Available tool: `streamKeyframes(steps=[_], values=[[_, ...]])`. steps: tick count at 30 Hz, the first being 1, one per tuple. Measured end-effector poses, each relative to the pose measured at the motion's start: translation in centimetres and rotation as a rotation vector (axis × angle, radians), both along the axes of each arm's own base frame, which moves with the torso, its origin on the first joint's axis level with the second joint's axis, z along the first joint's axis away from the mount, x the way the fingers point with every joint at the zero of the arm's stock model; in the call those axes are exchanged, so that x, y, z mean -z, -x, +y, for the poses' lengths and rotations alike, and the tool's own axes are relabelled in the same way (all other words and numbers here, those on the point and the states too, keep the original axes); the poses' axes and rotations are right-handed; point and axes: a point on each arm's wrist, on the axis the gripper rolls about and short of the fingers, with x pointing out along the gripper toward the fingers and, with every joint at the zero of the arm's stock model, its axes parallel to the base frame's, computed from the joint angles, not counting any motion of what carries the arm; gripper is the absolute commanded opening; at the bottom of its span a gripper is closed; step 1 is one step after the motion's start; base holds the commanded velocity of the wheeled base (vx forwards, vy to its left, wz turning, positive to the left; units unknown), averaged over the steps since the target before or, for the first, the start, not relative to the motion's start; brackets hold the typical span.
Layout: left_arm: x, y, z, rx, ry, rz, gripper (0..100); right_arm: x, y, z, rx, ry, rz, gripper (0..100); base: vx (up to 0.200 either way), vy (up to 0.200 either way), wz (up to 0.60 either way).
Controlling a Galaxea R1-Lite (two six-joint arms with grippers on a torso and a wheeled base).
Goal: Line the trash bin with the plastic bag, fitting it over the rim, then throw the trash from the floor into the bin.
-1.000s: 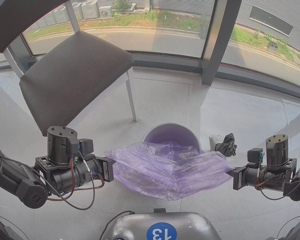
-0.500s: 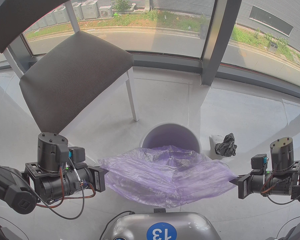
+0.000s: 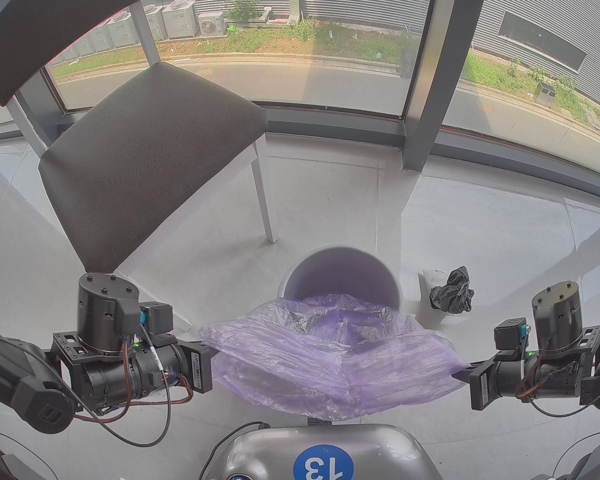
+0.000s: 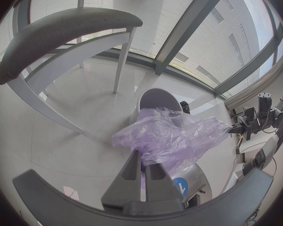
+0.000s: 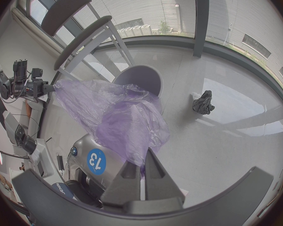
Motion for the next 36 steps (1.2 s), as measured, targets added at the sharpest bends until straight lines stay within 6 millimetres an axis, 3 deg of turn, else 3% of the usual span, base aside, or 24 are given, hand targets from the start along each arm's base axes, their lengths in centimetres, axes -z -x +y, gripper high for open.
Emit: streamKeyframes(steps=[12, 19, 29, 36], values=[[2.4, -4.4, -2.0, -0.016, 0.003, -0.007, 0, 1.6, -4.2, 1.9, 0.027, -0.04, -0.068, 0, 0.0, 0.0, 0.0], [3.2, -7.4, -2.9, -0.047, 0.03, -0.022, 0, 2.4, -7.3, 2.2, 0.142, -0.097, -0.076, 0, 0.0, 0.0, 0.0], [3.8, -9.3, -2.8, -0.107, 0.08, -0.045, 0, 2.3, -10.8, 0.6, 0.3, -0.164, -0.135, 0, 0.0, 0.0, 0.0], [4.2, -9.9, -1.6, -0.148, 0.075, -0.042, 0, 2.1, -12.2, -1.0, 0.373, -0.182, -0.16, 0, 0.0, 0.0, 0.0]])
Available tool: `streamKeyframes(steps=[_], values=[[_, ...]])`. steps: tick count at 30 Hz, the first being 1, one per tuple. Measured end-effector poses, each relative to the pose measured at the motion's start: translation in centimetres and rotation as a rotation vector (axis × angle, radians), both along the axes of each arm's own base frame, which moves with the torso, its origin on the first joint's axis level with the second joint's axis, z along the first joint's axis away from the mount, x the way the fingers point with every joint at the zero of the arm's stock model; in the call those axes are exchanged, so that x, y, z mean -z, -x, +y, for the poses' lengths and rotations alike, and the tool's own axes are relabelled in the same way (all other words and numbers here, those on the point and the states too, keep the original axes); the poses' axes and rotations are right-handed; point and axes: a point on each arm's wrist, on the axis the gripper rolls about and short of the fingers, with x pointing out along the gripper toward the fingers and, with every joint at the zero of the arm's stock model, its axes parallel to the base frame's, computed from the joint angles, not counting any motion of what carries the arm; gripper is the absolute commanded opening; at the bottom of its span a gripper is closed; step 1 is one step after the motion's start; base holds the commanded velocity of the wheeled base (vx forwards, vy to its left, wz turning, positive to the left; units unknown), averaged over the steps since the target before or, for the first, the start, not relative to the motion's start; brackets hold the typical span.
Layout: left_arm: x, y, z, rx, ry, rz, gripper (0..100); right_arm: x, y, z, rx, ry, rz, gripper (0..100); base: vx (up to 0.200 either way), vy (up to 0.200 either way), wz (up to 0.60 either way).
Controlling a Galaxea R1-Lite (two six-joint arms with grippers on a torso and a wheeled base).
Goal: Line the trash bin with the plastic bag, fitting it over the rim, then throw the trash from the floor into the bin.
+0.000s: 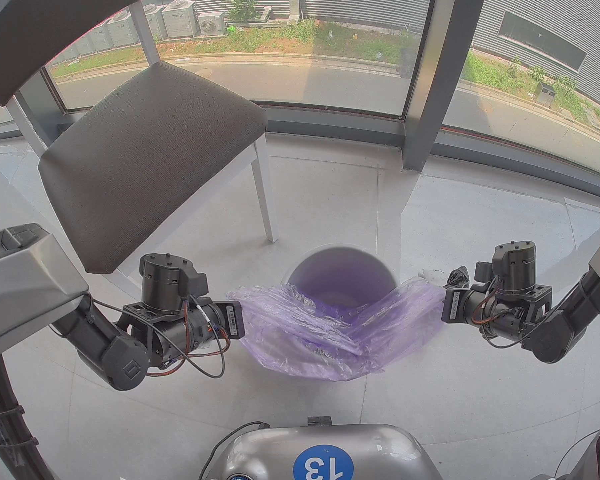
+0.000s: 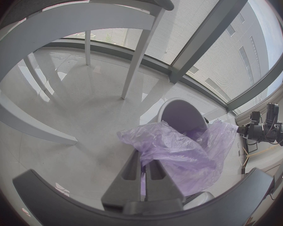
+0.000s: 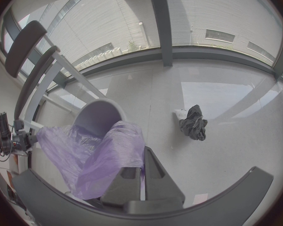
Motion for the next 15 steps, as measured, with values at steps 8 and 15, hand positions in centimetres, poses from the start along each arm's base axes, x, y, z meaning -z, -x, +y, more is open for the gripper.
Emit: streamKeyframes(steps=[8, 15], values=[[0.5, 0.8, 1.2, -0.022, -0.015, 0.033, 0, 1.0, 0.9, -1.0, 0.023, 0.013, 0.045, 0, 0.0, 0.0, 0.0], [0.4, 1.9, 2.7, -0.052, -0.023, 0.034, 0, 1.9, 2.5, -1.8, 0.033, 0.013, 0.036, 0, 0.0, 0.0, 0.0]])
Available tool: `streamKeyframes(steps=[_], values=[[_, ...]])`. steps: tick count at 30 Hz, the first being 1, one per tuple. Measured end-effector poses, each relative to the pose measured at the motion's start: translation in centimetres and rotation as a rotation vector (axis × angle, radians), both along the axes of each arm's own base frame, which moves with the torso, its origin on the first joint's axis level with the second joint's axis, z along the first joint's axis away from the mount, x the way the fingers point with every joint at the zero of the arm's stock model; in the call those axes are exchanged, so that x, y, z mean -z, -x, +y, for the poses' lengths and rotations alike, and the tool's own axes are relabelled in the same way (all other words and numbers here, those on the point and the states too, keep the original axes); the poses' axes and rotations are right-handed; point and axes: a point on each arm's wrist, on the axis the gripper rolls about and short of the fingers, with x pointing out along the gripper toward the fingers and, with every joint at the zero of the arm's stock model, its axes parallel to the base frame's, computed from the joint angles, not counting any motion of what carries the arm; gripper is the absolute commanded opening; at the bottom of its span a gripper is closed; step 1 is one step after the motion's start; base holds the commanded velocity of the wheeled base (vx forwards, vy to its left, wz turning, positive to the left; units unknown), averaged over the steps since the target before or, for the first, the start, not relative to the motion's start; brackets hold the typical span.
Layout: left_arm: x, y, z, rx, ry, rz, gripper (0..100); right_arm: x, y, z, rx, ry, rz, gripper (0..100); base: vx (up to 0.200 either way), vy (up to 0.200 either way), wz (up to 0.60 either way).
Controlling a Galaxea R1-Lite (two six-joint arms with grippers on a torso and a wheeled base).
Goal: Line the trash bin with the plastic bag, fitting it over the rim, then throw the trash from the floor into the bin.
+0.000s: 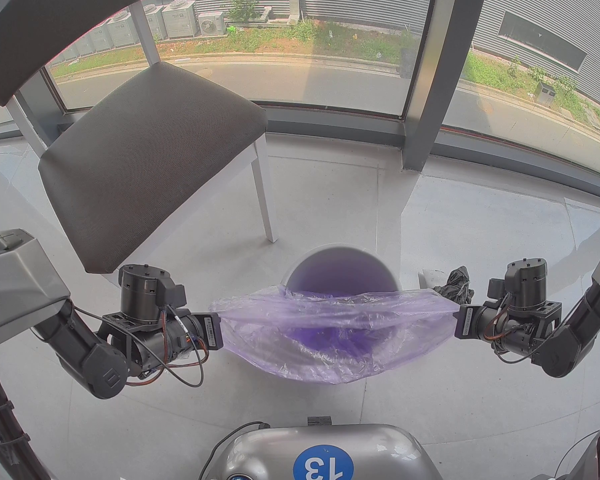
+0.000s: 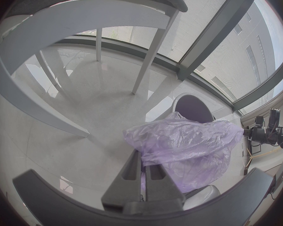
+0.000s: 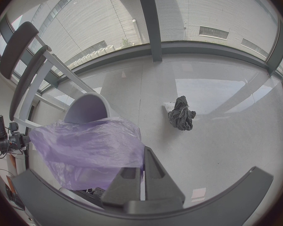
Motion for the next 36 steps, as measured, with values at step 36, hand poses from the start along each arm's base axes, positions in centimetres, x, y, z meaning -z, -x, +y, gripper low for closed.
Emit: streamKeyframes(steps=[36], values=[[0.9, -3.7, -3.6, 0.046, 0.018, -0.048, 0, 1.8, -1.4, 1.6, -0.038, -0.021, -0.074, 0, 0.0, 0.0, 0.0]])
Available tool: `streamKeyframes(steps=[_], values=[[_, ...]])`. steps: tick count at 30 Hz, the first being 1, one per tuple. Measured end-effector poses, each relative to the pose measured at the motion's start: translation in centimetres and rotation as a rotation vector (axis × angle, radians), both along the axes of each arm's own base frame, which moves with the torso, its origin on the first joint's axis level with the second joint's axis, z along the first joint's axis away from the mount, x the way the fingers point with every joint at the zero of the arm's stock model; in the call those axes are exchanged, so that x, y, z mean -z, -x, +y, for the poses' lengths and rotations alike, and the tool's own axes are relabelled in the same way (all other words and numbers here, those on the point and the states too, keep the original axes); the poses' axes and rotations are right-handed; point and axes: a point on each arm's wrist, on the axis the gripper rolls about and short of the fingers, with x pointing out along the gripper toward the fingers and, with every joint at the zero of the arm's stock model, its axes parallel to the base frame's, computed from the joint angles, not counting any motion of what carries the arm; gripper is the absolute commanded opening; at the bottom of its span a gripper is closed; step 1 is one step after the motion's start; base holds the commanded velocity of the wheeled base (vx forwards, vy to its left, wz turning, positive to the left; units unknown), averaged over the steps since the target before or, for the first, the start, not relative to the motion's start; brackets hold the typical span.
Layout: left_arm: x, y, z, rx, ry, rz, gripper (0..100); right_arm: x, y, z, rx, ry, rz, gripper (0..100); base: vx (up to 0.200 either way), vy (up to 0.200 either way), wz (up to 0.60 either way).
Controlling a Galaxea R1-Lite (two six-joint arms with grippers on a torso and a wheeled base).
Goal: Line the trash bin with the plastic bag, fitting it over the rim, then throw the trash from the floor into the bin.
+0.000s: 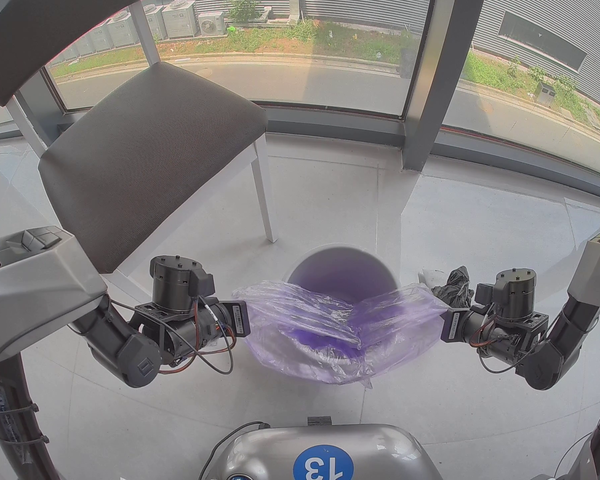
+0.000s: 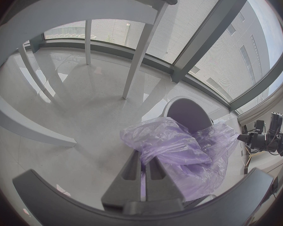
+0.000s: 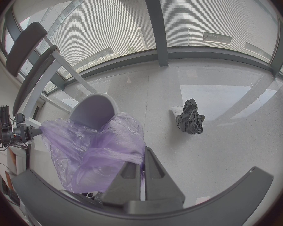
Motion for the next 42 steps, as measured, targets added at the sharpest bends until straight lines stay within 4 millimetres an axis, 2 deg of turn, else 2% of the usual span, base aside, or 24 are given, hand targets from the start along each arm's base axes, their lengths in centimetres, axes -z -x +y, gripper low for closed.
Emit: streamKeyframes(steps=[8, 15, 30, 42], values=[[1.0, -0.4, 1.5, -0.04, -0.001, 0.015, 0, 1.2, 0.1, -1.4, 0.037, 0.02, 0.047, 0, 0.0, 0.0, 0.0], [1.7, -0.2, 2.1, -0.049, 0.02, -0.026, 0, 2.5, 0.6, -1.8, 0.04, 0.035, 0.065, 0, 0.0, 0.0, 0.0], [3.5, -0.1, 2.1, -0.045, 0.028, -0.047, 0, 5.3, 0.9, -1.9, 0.021, 0.057, 0.061, 0, 0.0, 0.0, 0.0], [3.7, 0.3, 1.9, -0.037, 0.021, -0.049, 0, 5.9, 1.3, -2.0, 0.014, 0.057, 0.075, 0, 0.0, 0.0, 0.0]])
